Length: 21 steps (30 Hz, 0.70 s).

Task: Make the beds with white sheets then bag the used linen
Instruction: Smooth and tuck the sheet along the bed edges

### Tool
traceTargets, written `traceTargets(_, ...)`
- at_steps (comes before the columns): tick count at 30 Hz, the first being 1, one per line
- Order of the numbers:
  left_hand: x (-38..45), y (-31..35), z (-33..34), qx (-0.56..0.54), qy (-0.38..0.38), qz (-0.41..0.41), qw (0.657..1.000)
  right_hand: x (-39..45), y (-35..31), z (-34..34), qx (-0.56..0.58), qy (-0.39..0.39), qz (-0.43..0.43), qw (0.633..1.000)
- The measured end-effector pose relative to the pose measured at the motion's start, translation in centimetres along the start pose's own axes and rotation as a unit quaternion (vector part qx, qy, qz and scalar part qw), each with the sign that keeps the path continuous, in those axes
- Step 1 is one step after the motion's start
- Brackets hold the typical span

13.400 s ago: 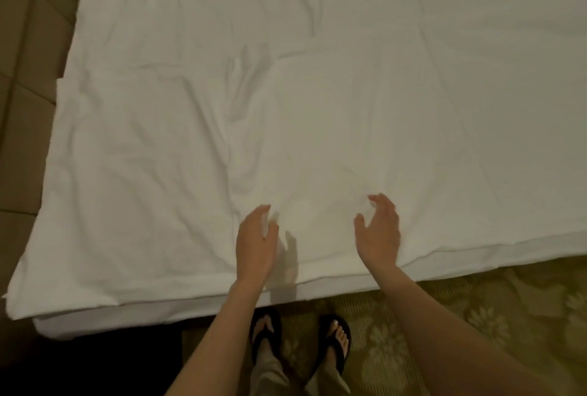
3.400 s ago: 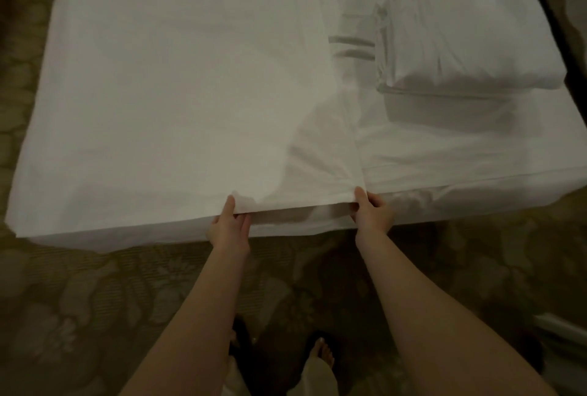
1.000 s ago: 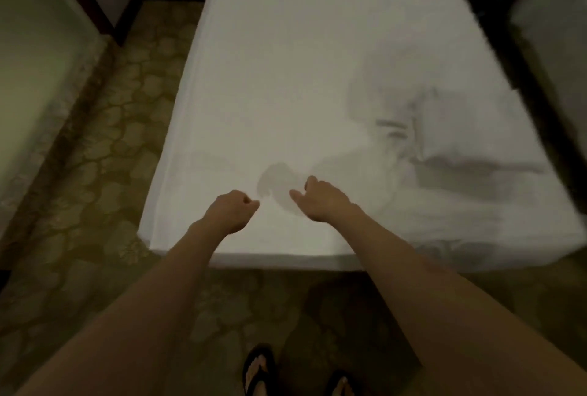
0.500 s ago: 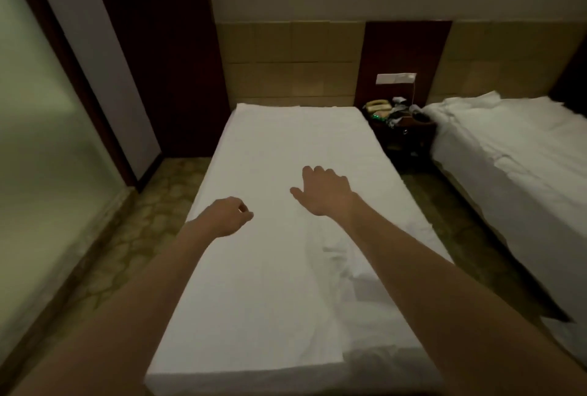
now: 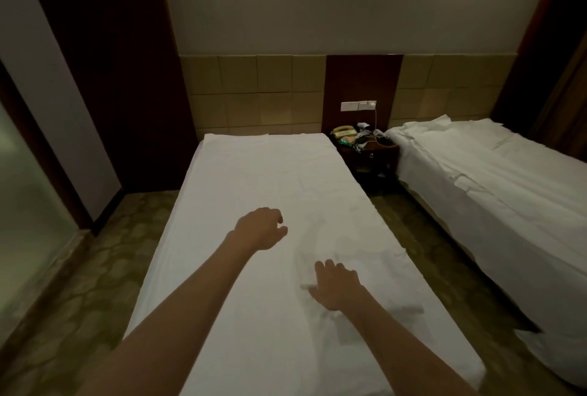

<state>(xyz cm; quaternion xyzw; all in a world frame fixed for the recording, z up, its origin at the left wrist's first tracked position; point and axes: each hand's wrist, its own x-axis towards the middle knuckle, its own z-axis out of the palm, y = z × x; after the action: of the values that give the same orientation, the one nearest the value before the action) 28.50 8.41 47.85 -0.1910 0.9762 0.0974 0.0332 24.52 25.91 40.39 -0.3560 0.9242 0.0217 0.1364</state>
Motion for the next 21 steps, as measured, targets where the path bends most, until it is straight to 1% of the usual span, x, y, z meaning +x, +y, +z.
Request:
traceTargets(3, 2.1, -0.3, 0.5, 0.008, -0.004, 0.005, 1.000, 2.5, 0.2, -1.6, -0.001, 0.008, 0.007, 1.000)
traceTargets(7, 4.5, -0.7, 2.6, 0.029, -0.031, 0.008, 0.999, 5.8, 0.0, -3.5, 0.000, 0.038, 0.014, 0.999)
traceTargets(12, 6.9, 0.1, 5.4, 0.049, -0.078, -0.009, 0.996, 9.2, 1.0, -5.8, 0.010, 0.066, -0.011, 0.998)
traceTargets(17, 9.8, 2.5, 7.8, 0.052, -0.096, -0.043, 0.993, 12.3, 4.8, -9.3, -0.005, 0.100, -0.059, 0.993)
traceTargets(21, 11.9, 6.3, 9.4, 0.028, -0.105, -0.076, 0.991, 14.5, 9.4, -11.8, -0.005, 0.135, -0.091, 0.987)
